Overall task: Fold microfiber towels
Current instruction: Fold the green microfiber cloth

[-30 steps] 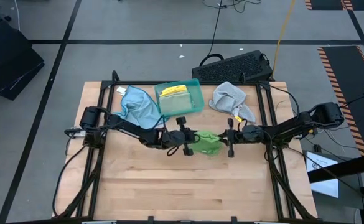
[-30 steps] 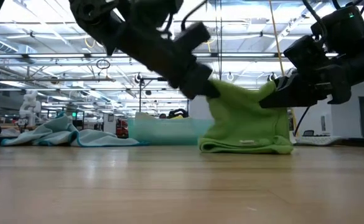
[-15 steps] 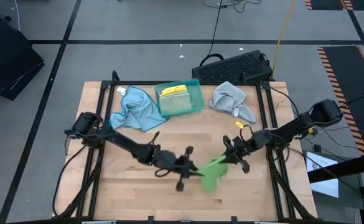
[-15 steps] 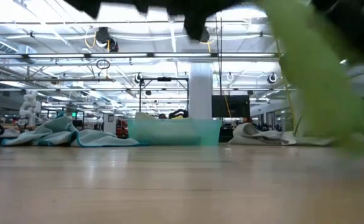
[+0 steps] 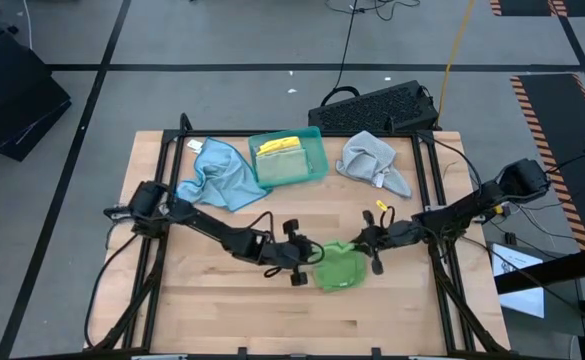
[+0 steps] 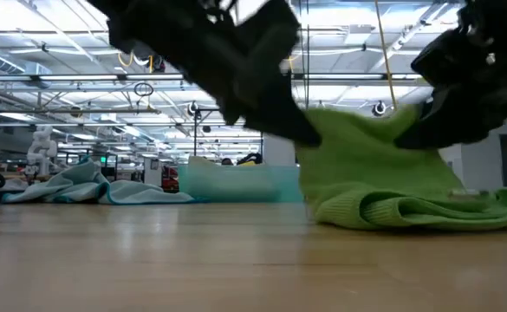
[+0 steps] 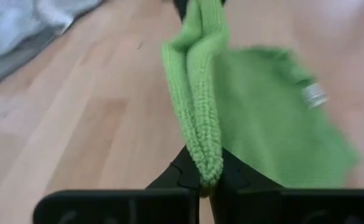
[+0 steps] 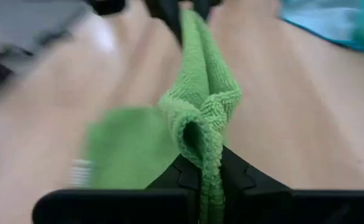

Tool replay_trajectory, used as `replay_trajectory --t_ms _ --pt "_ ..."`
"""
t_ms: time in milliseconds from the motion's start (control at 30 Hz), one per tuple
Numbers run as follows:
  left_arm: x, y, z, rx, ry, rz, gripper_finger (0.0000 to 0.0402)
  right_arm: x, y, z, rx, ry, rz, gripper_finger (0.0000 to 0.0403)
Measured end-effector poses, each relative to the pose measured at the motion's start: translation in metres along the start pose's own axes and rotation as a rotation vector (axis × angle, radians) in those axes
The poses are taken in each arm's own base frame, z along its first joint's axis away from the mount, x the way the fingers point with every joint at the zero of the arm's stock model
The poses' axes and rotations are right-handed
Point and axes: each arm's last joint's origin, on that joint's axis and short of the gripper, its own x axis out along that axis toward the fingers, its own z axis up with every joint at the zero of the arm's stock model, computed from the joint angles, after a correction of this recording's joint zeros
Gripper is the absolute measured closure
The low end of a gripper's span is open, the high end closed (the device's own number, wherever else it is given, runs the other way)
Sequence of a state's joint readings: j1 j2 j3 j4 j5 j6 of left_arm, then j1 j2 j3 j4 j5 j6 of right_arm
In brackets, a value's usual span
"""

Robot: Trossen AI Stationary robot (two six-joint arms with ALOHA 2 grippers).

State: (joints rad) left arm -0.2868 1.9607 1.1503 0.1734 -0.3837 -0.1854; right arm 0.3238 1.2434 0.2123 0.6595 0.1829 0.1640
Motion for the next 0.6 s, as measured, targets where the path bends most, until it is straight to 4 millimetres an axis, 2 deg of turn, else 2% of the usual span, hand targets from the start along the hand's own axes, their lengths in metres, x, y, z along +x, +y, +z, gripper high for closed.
replay_trajectory --t_ms 200,433,600 --pt "0.016 0.006 -0.014 0.03 0.03 0.062 0.0392 0.001 -0.006 -0.001 -0.095 0.016 -0.076 0.0389" --pt "0.007 -0.019 -0.012 0.106 -0.035 -0.001 0.0393 0.0 -0.002 -0.001 -0.058 0.024 0.048 0.0389" --pt "0.002 -0.033 -0.011 0.098 -0.077 -0.038 0.0389 -0.001 0.006 -0.002 -0.061 0.033 0.137 0.0389"
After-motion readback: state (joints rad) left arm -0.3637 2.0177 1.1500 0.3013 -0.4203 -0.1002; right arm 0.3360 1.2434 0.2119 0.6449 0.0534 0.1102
